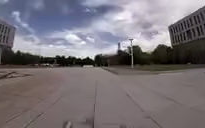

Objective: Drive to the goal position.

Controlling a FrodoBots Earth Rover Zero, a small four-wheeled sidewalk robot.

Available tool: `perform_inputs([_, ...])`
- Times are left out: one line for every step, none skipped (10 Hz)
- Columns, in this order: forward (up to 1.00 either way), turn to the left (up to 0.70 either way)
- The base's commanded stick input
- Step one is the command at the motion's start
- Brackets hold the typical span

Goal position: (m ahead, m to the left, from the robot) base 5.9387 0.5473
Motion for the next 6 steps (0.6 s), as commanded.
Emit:
perform_inputs([1.0,0.0])
perform_inputs([1.0,0.0])
perform_inputs([1.0,0.0])
perform_inputs([1.0,0.0])
perform_inputs([1.0,0.0])
perform_inputs([1.0,0.0])
